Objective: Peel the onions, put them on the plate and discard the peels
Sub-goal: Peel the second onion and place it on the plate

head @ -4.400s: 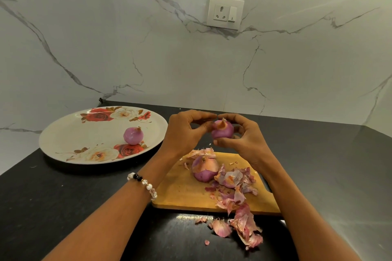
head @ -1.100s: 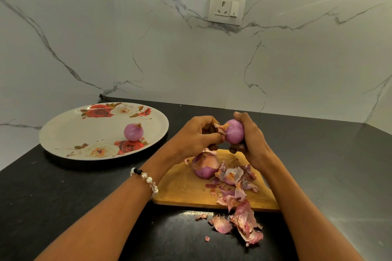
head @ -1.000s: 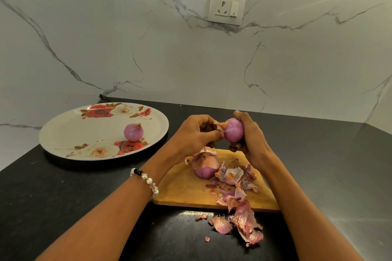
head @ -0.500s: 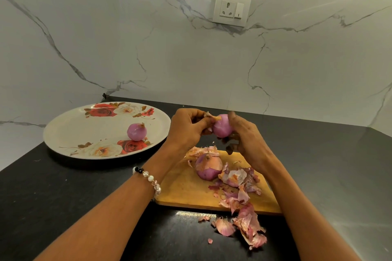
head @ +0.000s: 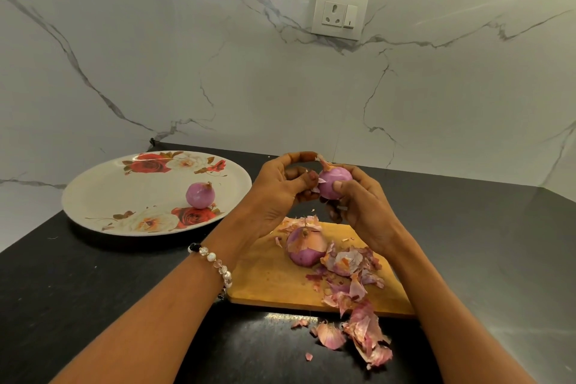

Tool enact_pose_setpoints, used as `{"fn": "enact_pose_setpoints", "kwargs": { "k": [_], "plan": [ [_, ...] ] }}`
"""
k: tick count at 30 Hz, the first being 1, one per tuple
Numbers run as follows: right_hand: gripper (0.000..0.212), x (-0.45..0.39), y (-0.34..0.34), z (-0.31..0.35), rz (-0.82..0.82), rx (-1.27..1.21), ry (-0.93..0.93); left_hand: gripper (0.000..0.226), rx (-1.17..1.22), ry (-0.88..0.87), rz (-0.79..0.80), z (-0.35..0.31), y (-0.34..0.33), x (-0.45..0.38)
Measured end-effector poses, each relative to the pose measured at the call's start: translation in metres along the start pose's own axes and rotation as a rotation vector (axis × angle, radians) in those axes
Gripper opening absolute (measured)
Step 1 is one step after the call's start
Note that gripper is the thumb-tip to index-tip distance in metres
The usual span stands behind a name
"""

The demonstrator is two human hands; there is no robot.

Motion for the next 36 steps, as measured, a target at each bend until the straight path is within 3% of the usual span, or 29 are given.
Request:
{"fn": "enact_pose_setpoints", "kwargs": {
  "k": [3,8,14,18,20,23,26,29,32,36],
  "plan": [
    [0.039,0.0,-0.001,0.002,0.015,-0.091,-0.022,0.031,0.076,0.009,0.063,-0.002,-0.004,0.0],
    [0.058,-0.002,0.003,-0.003,0.009,-0.261,-0.119,0.032,0.208,0.022,0.183,-0.003,-0.011,0.004],
    [0.037,0.0,0.002,-0.003,-0.027,-0.29,-0.128,0.034,0.198,0.05,0.283,-0.005,-0.014,0.007],
    [0.038,-0.003,0.009,-0.002,-0.154,-0.315,-0.105,0.033,0.087,0.1,0.231,-0.003,-0.011,0.007],
    [0.036,-0.003,0.016,0.003,-0.207,-0.348,-0.084,0.031,-0.076,0.1,0.155,0.001,-0.006,0.005],
    [0.034,-0.003,0.024,0.008,-0.211,-0.347,-0.04,0.024,-0.341,0.057,0.061,0.004,0.0,0.002],
    [0.046,-0.004,0.019,0.006,-0.177,-0.277,-0.031,0.01,-0.487,0.001,0.027,0.006,0.001,0.002],
    [0.042,-0.004,0.011,0.004,-0.135,-0.139,-0.003,0.011,-0.506,-0.05,-0.041,0.006,0.001,0.001],
    [0.053,-0.005,0.01,0.001,-0.095,-0.016,0.019,0.014,-0.562,-0.139,-0.111,0.001,0.004,0.0],
    [0.046,-0.003,0.005,0.001,-0.043,0.078,0.028,0.032,-0.511,-0.188,-0.077,-0.003,0.001,0.002]
  ]
}}
Point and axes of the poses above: each hand's wrist, its own x-axis away from the middle knuckle, its own y-axis out of the back of the hand, z = x × y, the point moved 4 cm from there along -x, towards the middle knuckle, and after that the axes turned 10 degrees about -x, right-handed, at the moved point
